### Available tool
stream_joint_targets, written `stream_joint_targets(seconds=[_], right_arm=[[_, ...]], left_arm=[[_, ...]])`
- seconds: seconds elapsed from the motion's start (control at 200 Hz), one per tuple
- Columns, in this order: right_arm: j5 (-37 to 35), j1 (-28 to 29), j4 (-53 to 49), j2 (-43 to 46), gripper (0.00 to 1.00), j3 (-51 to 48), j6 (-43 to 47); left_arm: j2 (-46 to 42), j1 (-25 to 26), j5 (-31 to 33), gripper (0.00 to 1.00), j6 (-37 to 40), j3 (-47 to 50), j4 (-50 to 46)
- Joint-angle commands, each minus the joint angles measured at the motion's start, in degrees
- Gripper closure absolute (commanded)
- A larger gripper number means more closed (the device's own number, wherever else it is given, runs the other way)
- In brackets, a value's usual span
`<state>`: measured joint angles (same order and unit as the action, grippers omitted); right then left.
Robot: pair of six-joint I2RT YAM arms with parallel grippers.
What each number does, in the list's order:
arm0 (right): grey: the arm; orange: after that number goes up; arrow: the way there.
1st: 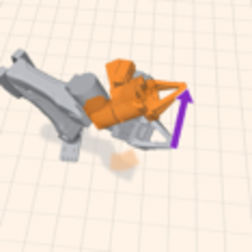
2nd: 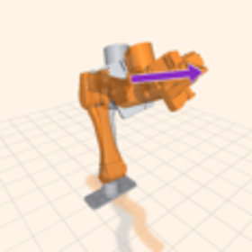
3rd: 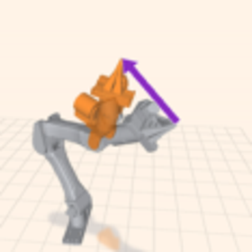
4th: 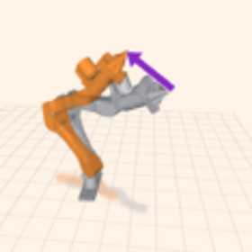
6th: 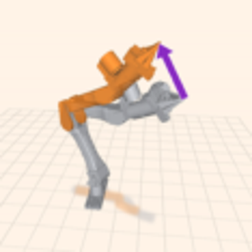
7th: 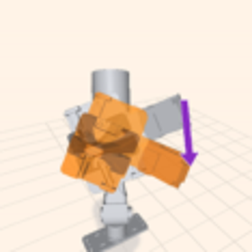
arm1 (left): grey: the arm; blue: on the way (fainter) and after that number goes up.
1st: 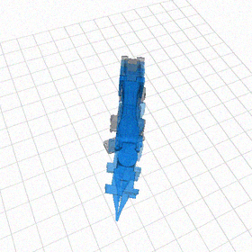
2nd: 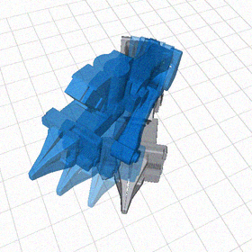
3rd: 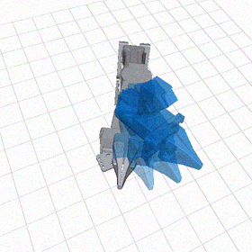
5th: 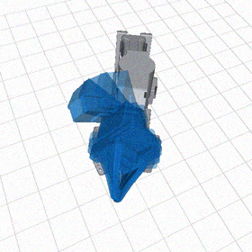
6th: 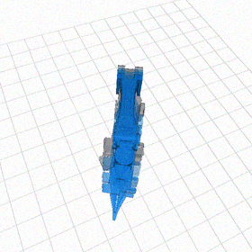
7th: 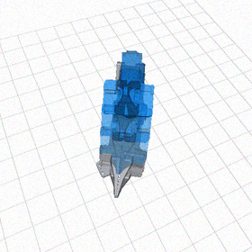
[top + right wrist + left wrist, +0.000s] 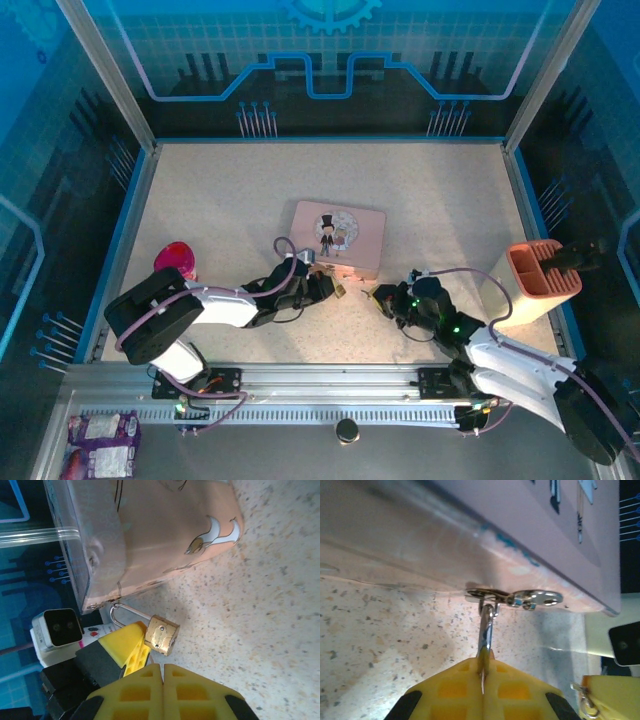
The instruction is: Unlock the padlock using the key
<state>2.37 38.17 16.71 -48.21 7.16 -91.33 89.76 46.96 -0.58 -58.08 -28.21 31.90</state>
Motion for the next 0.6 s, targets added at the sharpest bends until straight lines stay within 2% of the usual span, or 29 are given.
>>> stream_joint_targets(seconds=[0.0, 0.08, 0.27, 0.425, 0.515, 0.595], right_arm=[[-1.4, -0.7, -5.9, 2.1, 1.00, 0.3, 2.9], [-1.9, -0.7, -5.8, 3.0, 1.00, 0.1, 3.3], [-1.5, -0.6, -6.1, 3.8, 1.00, 0.8, 4.7], [-1.4, -0.6, -5.4, 3.8, 1.00, 0.7, 4.7], [-1.3, -0.6, -5.1, 3.8, 1.00, 0.7, 4.7], [-1.2, -0.6, -4.9, 3.8, 1.00, 0.7, 4.7]], left_arm=[[0.2, 0.3, 3.6, 0.91, 5.1, -1.4, -6.8], [0.8, 0.4, 4.2, 0.88, 7.1, -1.5, -7.0], [2.6, 0.8, 5.8, 0.77, 11.0, 0.9, 0.6], [4.7, 1.0, 5.4, 0.61, 13.7, 3.5, 10.5], [5.1, 1.1, 6.4, 0.54, 14.4, 3.0, 8.4], [4.6, 2.0, 8.2, 0.48, 15.6, 0.9, 2.1]])
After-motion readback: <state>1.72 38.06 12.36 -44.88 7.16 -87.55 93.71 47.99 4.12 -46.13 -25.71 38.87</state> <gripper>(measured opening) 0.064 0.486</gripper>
